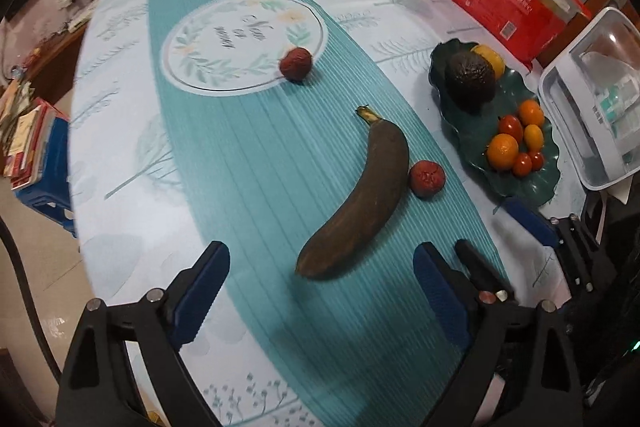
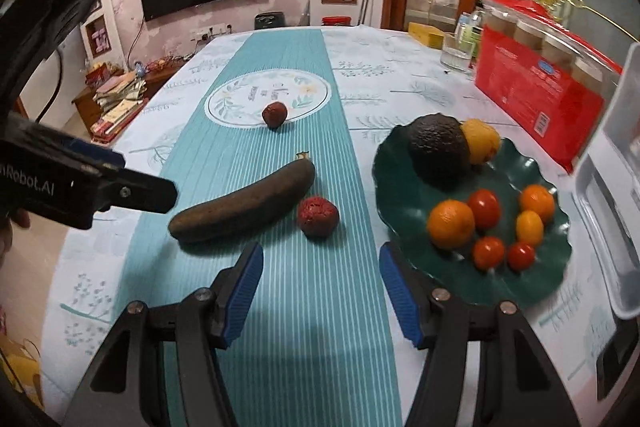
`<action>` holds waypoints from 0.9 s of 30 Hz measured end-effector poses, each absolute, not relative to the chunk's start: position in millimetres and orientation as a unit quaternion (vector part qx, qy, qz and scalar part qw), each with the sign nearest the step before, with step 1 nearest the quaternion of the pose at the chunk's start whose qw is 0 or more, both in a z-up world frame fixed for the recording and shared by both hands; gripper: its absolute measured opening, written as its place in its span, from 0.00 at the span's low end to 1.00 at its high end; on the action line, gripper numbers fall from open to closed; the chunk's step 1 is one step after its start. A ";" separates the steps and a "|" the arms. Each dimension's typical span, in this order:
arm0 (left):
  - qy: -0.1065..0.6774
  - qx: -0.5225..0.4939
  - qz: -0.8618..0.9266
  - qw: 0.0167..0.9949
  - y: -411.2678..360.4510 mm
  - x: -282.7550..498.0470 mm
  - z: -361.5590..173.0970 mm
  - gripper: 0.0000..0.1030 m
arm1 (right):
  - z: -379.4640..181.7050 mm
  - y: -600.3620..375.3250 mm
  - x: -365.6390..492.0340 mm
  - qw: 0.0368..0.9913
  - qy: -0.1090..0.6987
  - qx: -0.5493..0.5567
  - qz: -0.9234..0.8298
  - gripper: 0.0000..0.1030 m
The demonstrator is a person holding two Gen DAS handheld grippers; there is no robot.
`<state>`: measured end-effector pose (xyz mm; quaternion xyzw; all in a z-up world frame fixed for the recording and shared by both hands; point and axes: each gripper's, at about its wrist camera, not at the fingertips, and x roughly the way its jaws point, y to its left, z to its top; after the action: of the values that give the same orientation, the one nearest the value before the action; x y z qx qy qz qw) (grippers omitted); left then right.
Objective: Organize fruits
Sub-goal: 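Grasp the dark cucumber with the left tool while the right tool grasps the red lychee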
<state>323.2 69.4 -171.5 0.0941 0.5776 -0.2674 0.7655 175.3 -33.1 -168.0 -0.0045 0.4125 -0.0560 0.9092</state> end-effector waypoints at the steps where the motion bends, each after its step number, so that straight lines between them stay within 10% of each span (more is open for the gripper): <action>1: 0.580 0.093 -0.273 0.762 65.2 326.1 -174.3 0.90 | -172.5 -33.4 180.0 0.909 0.414 -0.009 -0.052 0.59; 15: 0.616 0.121 -0.275 0.728 29.3 350.6 -215.6 0.89 | -201.4 -34.6 209.3 0.910 0.412 -0.049 -0.016 0.59; 27: 0.608 0.140 -0.303 0.720 2.6 346.1 -228.4 0.58 | -210.8 -35.4 220.5 0.900 0.432 -0.051 -0.018 0.45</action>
<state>346.1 2.6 -228.4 0.1403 0.6081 -0.3028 0.7203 220.5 -35.4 -210.8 -0.0511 0.4316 -0.0183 0.9004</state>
